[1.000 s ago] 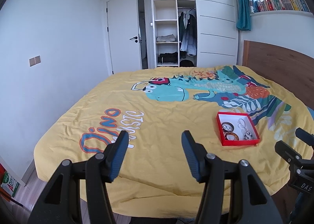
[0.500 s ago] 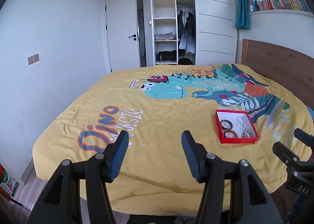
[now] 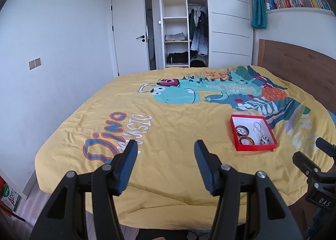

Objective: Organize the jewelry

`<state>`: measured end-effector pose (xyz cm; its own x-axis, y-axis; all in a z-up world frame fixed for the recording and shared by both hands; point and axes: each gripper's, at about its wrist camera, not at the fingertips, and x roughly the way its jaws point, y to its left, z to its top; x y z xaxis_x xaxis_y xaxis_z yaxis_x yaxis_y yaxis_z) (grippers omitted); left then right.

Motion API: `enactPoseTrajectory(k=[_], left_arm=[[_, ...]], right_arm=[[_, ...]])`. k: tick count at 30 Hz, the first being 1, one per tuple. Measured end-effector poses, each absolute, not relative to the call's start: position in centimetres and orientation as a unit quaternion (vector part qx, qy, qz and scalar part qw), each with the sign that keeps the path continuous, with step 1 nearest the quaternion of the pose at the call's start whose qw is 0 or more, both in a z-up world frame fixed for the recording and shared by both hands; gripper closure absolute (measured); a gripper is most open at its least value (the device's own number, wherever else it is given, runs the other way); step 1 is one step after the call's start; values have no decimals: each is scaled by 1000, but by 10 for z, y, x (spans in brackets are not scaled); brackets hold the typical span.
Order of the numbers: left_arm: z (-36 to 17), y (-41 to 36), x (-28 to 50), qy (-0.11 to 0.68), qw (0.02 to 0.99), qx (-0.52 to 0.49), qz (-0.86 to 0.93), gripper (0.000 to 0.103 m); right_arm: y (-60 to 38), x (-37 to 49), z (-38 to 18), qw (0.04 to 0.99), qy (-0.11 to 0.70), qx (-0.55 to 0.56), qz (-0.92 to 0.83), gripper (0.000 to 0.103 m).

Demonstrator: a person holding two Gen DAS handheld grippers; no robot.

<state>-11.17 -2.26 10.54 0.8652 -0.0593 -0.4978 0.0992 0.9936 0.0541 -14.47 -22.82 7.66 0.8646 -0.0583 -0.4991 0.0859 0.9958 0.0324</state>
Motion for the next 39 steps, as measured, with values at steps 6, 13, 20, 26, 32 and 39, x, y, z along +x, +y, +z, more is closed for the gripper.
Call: enactPoseTrajectory(k=[6, 13, 20, 26, 32, 39], left_arm=[[105, -23, -113, 257, 965, 38, -42, 49], [105, -26, -111, 257, 964, 41, -48, 49], [105, -26, -110, 257, 964, 41, -47, 49], [105, -26, -110, 258, 964, 41, -47, 49], [103, -28, -110, 260, 963, 43, -48, 49], [98, -31, -112, 261, 963, 45, -48, 49]], right_arm=[[-230, -145, 75, 965, 259, 26, -39, 8], [-231, -145, 74, 964, 261, 28, -40, 8], [-232, -146, 72, 964, 261, 28, -40, 8], [-232, -146, 73, 964, 262, 28, -41, 8], [-234, -147, 69, 963, 265, 29, -41, 8], [-236, -148, 66, 963, 266, 28, -41, 8]])
